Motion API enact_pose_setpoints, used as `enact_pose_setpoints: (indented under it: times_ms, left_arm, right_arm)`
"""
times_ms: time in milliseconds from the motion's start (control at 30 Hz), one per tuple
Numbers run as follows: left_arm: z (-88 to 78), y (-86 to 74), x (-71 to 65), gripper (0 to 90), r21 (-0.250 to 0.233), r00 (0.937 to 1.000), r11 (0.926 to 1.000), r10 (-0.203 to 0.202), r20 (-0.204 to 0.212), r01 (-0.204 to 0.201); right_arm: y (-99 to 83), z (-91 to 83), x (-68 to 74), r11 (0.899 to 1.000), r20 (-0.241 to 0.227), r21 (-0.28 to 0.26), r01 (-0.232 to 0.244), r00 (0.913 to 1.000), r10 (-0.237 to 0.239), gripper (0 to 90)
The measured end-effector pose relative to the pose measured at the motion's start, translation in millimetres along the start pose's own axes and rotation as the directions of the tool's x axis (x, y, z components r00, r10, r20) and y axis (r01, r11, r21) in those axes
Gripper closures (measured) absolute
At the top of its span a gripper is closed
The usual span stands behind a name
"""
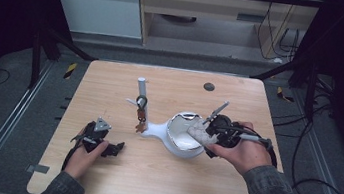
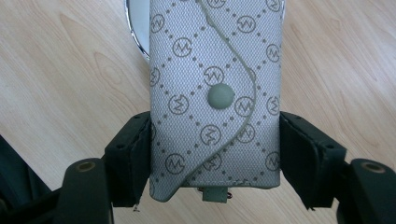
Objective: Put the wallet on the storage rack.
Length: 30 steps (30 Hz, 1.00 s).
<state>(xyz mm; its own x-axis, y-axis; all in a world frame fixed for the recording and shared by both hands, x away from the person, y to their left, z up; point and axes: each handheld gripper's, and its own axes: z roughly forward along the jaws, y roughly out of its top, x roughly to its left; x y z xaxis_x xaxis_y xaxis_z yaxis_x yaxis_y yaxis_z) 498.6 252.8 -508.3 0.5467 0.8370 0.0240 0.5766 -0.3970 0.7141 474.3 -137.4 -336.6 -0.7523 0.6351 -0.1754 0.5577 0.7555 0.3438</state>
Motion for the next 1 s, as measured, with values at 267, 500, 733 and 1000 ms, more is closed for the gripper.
enact_pose_setpoints:
  times_ms: [267, 500, 733, 1000]
  left_arm:
    - [0.0, 0.0, 0.0, 0.9, 0.000, 1.0000, 1.0000, 0.000, 0.000, 0.000]
    - [0.0, 0.0, 0.0, 0.9, 0.000, 1.0000, 1.0000, 0.001, 0.000, -0.001]
    - [0.0, 0.0, 0.0, 0.8, 0.001, 1.0000, 1.0000, 0.001, 0.001, -0.001]
    - [0.1, 0.0, 0.0, 0.8, 0.001, 1.0000, 1.0000, 0.001, 0.001, -0.001]
  right_arm:
    - [11.9, 11.9, 6.4, 0.999, -0.010, 0.028, 0.025, 0.9997, -0.024, 31.1]
    - [18.5, 19.2, 10.2, 0.998, -0.028, 0.044, 0.042, 0.9988, -0.041, 31.1]
    - [21.6, 23.0, 11.8, 0.997, -0.032, 0.056, 0.046, 0.9985, -0.044, 31.1]
    - [25.2, 28.6, 11.1, 0.996, -0.036, 0.068, 0.054, 0.9980, -0.052, 31.1]
